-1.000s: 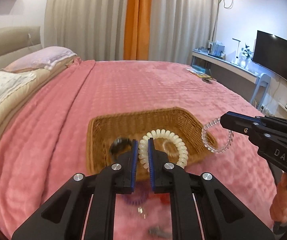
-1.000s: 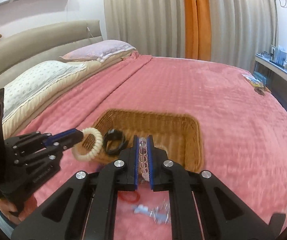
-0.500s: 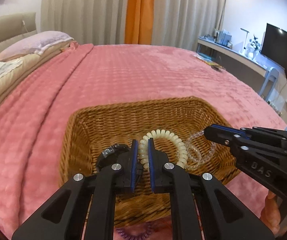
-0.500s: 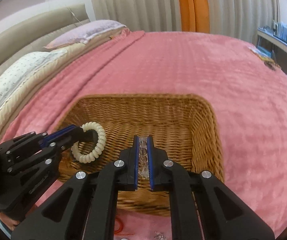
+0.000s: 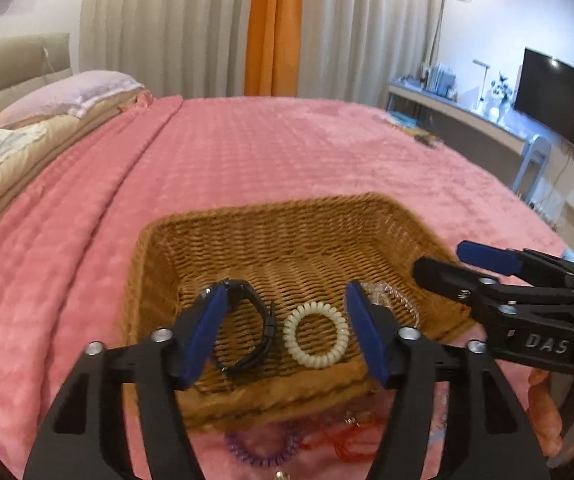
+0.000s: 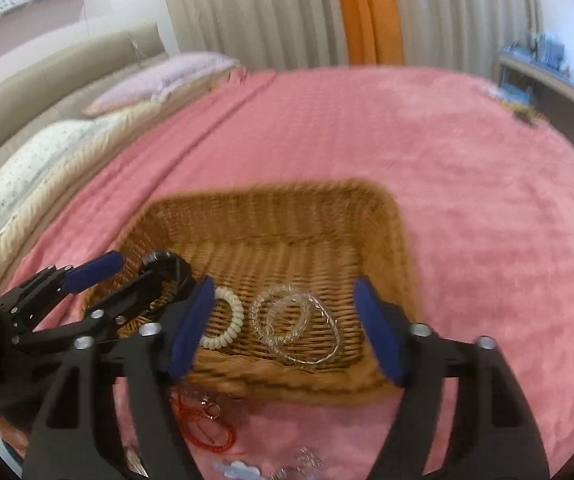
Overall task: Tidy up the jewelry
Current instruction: 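Carry hair tie and crystal bracelet into the basket while both tools open, then grasp the silver hair clip with the left tool while the right tool grasps the silver charm chain, then carry hair clip and charm chain into the basket while both tools open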
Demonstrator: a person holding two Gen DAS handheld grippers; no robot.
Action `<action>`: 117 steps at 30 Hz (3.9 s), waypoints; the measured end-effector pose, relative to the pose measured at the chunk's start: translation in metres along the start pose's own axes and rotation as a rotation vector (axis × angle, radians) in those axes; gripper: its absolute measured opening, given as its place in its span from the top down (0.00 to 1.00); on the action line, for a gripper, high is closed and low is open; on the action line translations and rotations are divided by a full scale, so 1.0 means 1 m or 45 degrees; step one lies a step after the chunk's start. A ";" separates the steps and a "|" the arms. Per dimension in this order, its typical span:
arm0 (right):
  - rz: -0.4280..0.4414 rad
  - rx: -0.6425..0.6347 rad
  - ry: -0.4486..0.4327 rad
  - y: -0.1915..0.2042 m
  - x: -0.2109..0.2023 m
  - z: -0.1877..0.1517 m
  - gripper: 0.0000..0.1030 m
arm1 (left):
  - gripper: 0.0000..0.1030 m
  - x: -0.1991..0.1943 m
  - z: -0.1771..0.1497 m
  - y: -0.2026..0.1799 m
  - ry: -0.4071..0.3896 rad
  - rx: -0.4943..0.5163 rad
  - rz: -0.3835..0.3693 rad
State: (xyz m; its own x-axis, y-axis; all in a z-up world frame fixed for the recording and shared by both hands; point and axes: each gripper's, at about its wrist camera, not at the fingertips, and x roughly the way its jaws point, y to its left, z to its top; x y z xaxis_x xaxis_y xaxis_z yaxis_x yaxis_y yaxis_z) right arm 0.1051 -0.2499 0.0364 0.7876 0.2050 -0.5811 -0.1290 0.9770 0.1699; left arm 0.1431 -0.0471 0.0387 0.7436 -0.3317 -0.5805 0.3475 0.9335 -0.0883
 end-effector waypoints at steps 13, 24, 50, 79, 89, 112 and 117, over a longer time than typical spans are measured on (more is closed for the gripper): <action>-0.280 -0.021 -0.269 0.004 -0.120 -0.040 0.07 | 0.22 -0.127 -0.037 0.007 -0.205 -0.065 0.058; -0.207 0.022 -0.058 -0.014 -0.103 -0.092 0.08 | 0.22 -0.120 -0.102 0.006 -0.006 -0.132 0.031; -0.211 -0.124 0.284 -0.004 -0.028 -0.128 0.92 | 0.33 -0.062 -0.145 -0.001 0.211 -0.165 -0.094; -0.040 0.020 0.186 -0.017 -0.102 -0.169 0.30 | 0.63 -0.028 -0.134 -0.033 0.391 -0.048 0.017; -0.071 0.038 0.272 -0.017 -0.072 -0.164 0.36 | 0.79 -0.048 -0.145 -0.035 0.350 0.197 -0.144; -0.023 -0.047 0.208 0.012 -0.076 -0.160 0.95 | 0.85 -0.069 -0.152 -0.029 0.263 0.113 -0.090; 0.007 -0.049 0.140 0.017 -0.097 -0.141 0.95 | 0.85 -0.088 -0.136 -0.020 0.176 0.044 -0.161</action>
State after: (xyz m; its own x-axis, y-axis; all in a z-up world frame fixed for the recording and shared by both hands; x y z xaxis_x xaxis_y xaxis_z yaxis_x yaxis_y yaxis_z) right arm -0.0585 -0.2447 -0.0166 0.7160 0.2137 -0.6646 -0.1581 0.9769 0.1438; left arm -0.0072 -0.0180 -0.0181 0.6082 -0.4221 -0.6723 0.4546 0.8795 -0.1410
